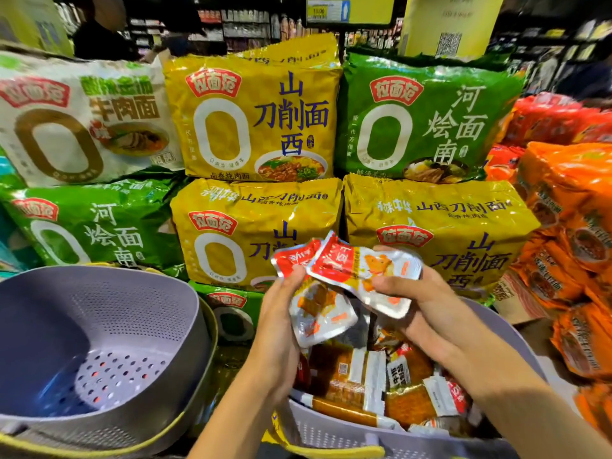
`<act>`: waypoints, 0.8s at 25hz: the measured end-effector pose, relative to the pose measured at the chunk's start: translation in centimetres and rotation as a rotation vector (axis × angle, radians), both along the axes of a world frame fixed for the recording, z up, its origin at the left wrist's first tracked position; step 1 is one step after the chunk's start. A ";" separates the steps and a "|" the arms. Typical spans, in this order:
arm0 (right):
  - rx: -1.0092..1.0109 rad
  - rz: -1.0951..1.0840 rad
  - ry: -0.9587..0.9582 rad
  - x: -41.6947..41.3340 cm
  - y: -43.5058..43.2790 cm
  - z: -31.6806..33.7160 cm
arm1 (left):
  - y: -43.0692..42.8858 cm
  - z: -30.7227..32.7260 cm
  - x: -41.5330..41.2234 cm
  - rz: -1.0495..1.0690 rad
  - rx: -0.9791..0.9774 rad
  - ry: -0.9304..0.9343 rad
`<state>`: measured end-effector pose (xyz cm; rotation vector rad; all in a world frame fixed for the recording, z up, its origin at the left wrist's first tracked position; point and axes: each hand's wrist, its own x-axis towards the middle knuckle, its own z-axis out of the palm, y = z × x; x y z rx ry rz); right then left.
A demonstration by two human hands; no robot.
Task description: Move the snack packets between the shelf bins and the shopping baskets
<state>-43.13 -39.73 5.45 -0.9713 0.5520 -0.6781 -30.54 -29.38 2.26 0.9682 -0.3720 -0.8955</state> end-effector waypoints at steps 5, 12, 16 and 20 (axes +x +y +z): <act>-0.546 -0.109 0.281 1.3 1.5 -1.1 | -0.3 -0.3 -0.2 0.013 0.019 -0.131; -0.899 0.046 0.553 -2.3 -1.7 -0.5 | 0.0 -0.5 0.0 0.019 0.050 -0.205; -1.129 0.386 1.013 -7.5 -5.4 -0.2 | 0.0 -0.7 0.2 -0.037 0.060 -0.202; -1.413 0.536 1.242 -9.1 -5.8 -0.5 | 0.0 -0.8 0.2 -0.068 0.067 -0.195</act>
